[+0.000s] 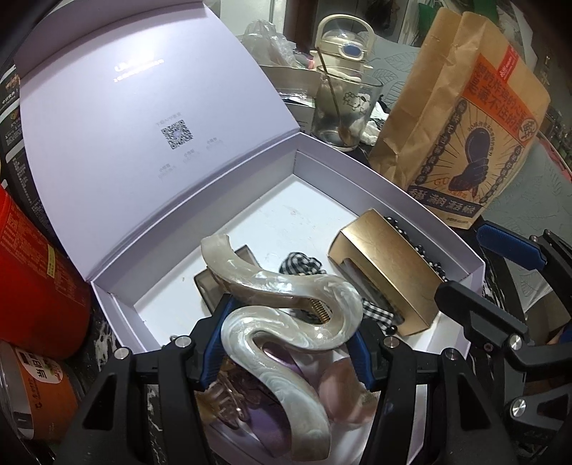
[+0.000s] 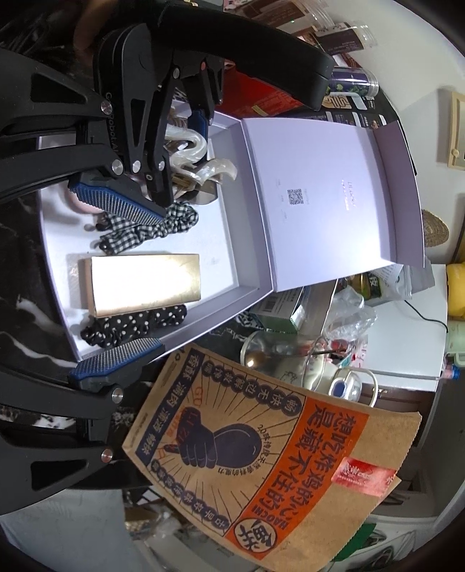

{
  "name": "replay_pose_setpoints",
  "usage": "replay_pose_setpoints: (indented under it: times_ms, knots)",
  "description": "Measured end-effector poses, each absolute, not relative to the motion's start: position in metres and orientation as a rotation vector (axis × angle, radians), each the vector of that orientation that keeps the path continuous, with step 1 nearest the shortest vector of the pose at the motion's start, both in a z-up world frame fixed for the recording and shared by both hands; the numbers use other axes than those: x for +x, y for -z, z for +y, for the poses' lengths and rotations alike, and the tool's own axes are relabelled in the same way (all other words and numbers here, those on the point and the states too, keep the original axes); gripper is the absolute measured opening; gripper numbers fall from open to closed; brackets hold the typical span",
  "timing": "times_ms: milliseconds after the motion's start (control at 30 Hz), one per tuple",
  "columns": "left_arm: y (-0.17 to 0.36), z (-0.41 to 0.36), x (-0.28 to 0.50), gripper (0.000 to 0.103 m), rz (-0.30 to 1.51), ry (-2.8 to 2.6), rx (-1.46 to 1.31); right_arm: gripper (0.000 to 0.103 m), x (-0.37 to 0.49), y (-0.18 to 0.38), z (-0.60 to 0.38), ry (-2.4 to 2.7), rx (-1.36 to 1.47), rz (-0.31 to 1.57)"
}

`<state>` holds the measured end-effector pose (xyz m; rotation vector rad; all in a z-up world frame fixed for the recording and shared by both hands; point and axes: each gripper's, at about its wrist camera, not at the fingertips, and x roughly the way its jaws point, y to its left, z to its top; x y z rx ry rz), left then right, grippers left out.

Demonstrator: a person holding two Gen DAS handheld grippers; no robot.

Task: Organize rigid objects
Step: 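Lower the compact into the box with the right tool while the left lowers the white clip, then open both tools and withdraw them from the lavender box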

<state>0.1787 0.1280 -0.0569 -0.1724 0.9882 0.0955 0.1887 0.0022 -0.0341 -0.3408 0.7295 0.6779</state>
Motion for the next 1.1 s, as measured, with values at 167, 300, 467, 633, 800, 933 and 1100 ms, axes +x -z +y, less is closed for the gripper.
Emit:
replay_pose_setpoints:
  times_ms: [167, 300, 467, 633, 800, 933, 1100]
  knots:
    - [0.051, 0.127, 0.175, 0.058, 0.976, -0.119, -0.162, 0.067, 0.186, 0.031, -0.002, -0.657, -0.341, 0.733]
    - [0.046, 0.128, 0.172, 0.065, 0.979, -0.132, -0.162, 0.067, 0.184, 0.026, -0.006, -0.647, -0.337, 0.731]
    - [0.025, 0.127, 0.163, 0.082, 0.929, -0.155, -0.146, 0.069, 0.18, 0.017, -0.01, -0.634, -0.331, 0.724]
    - [0.008, 0.125, 0.153, 0.082, 0.903, -0.166, -0.127, 0.069, 0.176, 0.006, -0.016, -0.631, -0.31, 0.717]
    - [-0.006, 0.121, 0.142, 0.082, 0.873, -0.168, -0.108, 0.071, 0.167, -0.007, -0.019, -0.628, -0.31, 0.694]
    - [-0.019, 0.118, 0.13, 0.082, 0.84, -0.174, -0.095, 0.072, 0.159, -0.018, -0.023, -0.624, -0.304, 0.669]
    - [-0.038, 0.113, 0.114, 0.082, 0.791, -0.184, -0.079, 0.072, 0.148, -0.031, -0.032, -0.617, -0.283, 0.645]
